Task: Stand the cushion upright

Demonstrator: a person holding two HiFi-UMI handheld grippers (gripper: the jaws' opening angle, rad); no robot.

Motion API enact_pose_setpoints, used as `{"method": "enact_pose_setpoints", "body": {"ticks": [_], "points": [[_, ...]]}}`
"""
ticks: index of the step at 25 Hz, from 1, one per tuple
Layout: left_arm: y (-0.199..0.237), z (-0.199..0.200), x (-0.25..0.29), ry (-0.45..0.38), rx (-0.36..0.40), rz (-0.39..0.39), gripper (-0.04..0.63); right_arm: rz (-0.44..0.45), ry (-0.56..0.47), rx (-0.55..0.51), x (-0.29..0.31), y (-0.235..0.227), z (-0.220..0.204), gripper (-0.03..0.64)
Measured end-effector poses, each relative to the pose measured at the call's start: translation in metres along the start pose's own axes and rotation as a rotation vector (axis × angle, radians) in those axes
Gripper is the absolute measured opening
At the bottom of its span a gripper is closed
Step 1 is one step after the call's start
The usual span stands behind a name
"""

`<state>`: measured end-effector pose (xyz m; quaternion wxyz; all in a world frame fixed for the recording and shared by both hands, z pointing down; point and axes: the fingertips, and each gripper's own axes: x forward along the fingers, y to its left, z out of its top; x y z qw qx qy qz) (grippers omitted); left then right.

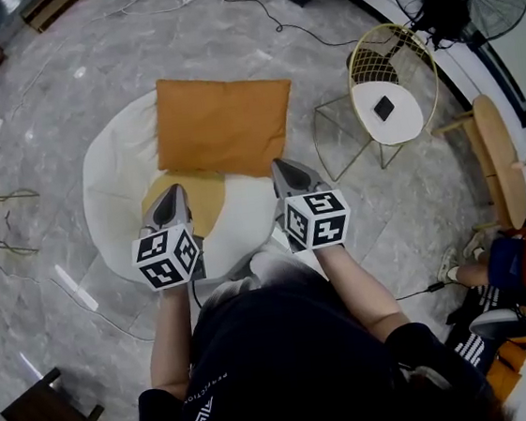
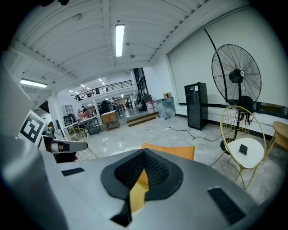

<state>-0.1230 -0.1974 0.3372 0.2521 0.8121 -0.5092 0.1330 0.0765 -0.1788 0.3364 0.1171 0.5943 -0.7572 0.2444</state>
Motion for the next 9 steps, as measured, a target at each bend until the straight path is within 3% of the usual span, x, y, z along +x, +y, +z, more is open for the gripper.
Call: {"method": "enact_pose_setpoints", "body": {"ticks": [9], "points": [[-0.0068,-0.0027,0.0068,0.013,0.004,-0.014,0.012,-0.021,-0.001,0.014,-0.0018,-0.0099,0.0001,-0.006]]}}
